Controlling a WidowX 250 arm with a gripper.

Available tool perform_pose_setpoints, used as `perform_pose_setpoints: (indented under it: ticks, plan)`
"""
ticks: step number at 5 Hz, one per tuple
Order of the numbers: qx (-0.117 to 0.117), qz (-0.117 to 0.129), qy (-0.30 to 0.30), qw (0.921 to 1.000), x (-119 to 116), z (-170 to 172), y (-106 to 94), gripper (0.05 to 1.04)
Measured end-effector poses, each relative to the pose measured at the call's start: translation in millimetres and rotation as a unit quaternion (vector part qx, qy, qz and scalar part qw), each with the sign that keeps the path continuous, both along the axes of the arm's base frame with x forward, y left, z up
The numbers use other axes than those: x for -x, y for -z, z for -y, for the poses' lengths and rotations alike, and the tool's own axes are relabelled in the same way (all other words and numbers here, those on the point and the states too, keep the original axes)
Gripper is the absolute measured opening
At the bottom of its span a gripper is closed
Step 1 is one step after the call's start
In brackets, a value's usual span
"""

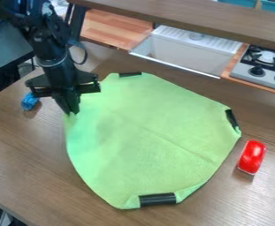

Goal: Unfold the cloth from top right to bottom left

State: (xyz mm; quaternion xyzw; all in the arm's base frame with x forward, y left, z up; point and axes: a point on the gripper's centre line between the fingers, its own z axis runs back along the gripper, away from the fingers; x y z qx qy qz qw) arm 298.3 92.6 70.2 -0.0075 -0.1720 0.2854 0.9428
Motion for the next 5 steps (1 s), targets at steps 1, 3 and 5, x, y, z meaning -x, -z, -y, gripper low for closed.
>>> perform_pose_setpoints:
  ticks: [1,3,5]
  plan:
    - [-0.019,-0.030,0.007,0.9993,5,-5,-3.5,0.068]
    - [-0.028,-0.061,0.005,0.9978,13,-9,1.4,0.446]
    - [-0.013,-0.067,0.031,0.9972,-1,11,-7.8,0.987]
